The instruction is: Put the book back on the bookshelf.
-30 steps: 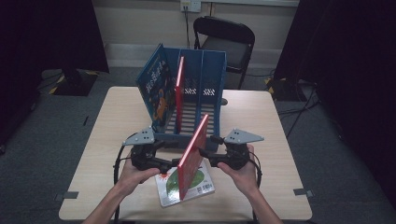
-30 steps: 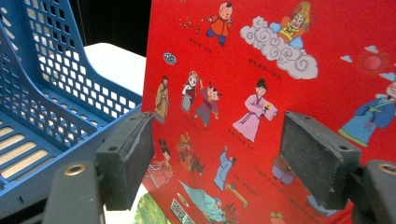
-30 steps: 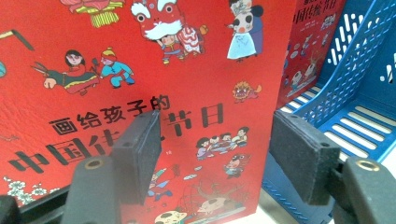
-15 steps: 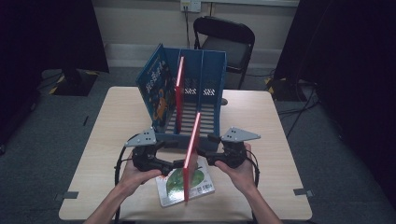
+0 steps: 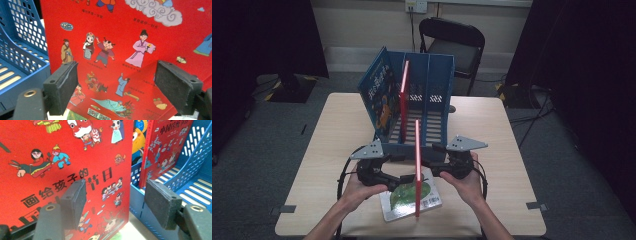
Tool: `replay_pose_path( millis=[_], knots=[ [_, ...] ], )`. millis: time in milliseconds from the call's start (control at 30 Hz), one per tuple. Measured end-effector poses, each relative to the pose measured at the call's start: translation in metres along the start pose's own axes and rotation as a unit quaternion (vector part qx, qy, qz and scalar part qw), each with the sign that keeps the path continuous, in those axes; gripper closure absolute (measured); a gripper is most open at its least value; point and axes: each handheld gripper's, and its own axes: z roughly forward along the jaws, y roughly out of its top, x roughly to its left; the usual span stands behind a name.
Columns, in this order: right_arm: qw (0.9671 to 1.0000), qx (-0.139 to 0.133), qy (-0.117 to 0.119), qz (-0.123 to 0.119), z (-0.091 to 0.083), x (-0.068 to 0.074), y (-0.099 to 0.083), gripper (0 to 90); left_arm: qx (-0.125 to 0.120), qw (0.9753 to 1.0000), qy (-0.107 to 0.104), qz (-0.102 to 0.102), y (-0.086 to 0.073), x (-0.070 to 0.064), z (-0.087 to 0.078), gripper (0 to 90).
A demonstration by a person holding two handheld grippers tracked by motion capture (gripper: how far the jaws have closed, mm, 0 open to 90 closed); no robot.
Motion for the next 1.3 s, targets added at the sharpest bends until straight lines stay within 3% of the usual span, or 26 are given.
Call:
replay_pose_path(
  millis=[167,300,733,833,900,1300],
  knots=[
    [0.9999,0.006,0.000,-0.008,0.002,0.001,0.004,34.0,0.000,1.0000,0.005,-0.003,-0.002,0.000,0.001,16.1],
    [0.9999,0.008,0.004,-0.011,0.006,0.002,0.006,34.0,0.006,0.9998,0.019,0.007,-0.003,-0.003,0.005,16.4],
    [0.9997,0.011,0.013,-0.017,0.012,0.006,0.007,35.4,0.007,0.9998,0.019,0.001,-0.004,-0.003,0.009,15.2],
    [0.9995,0.014,0.019,-0.019,0.013,0.006,0.008,36.3,0.012,0.9994,0.033,-0.009,-0.005,-0.002,0.008,11.0],
    [0.9994,0.018,0.021,-0.023,0.014,0.007,0.009,35.9,0.010,0.9991,0.040,-0.004,-0.007,-0.003,0.007,10.7],
    [0.9993,0.015,0.031,-0.018,0.012,0.007,0.007,34.6,0.010,0.9993,0.035,-0.010,-0.008,0.000,0.004,14.5]
  ],
)
